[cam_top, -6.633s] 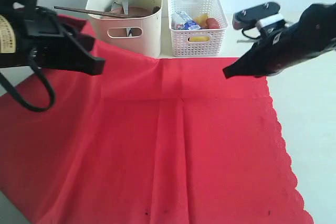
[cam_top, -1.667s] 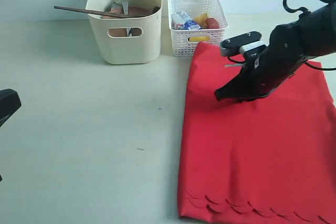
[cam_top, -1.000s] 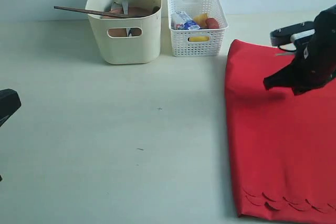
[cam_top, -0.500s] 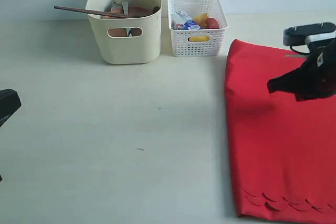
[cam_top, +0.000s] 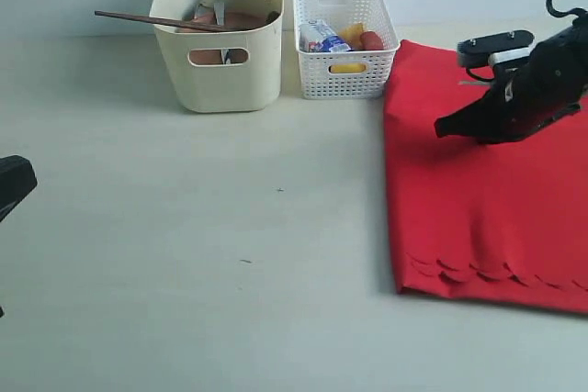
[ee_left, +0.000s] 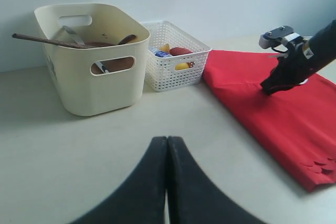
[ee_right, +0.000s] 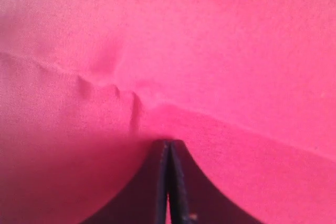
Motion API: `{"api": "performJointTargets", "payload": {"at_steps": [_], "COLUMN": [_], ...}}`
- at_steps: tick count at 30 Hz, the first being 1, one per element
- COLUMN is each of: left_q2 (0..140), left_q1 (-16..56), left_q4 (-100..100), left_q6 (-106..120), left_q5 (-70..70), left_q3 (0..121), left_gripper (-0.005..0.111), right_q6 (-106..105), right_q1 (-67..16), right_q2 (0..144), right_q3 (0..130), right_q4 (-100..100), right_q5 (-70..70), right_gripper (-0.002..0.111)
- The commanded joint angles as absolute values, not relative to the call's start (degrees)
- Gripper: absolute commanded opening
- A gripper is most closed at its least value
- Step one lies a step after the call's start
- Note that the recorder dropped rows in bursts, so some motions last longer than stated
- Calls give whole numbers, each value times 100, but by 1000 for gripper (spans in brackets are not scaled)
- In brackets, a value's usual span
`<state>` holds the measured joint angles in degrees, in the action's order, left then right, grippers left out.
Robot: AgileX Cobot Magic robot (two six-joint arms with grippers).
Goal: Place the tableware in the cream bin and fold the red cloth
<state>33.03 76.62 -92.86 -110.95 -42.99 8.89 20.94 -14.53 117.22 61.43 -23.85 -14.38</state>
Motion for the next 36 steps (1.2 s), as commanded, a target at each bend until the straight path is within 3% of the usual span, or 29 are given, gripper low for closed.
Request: {"api": "performJointTargets", "payload": {"at_steps": [1,9,18,27,36], "left_q2": [3277,3277,3277,3277,3277], "left_q1": [7665,7665,7665,7665,7665], "left_q4": [-9341,-9341,-9341,-9341,-9341], "left_q6": [-11120,-11120,-11120,-11120,-11120], "left_q5": [-4320,-4320,-4320,-4320,-4320], "left_q3": [855,855,855,855,855], "left_gripper": [0,0,0,0,0], "right_q6": [2068,2105,2289,3012,2997], "right_q1": [-1420,-1392,-1230,-658,-604], "right_q2": [12314,13034,12198,12149,12725], "right_q3": [6946,8756,8823,7429,7892], "right_q4": [-2872,-3032,-2826,-2799,-2995], "right_q5": [-1969,-3062,-4320,-3006,-2574], "right_gripper": [0,0,0,0,0]}}
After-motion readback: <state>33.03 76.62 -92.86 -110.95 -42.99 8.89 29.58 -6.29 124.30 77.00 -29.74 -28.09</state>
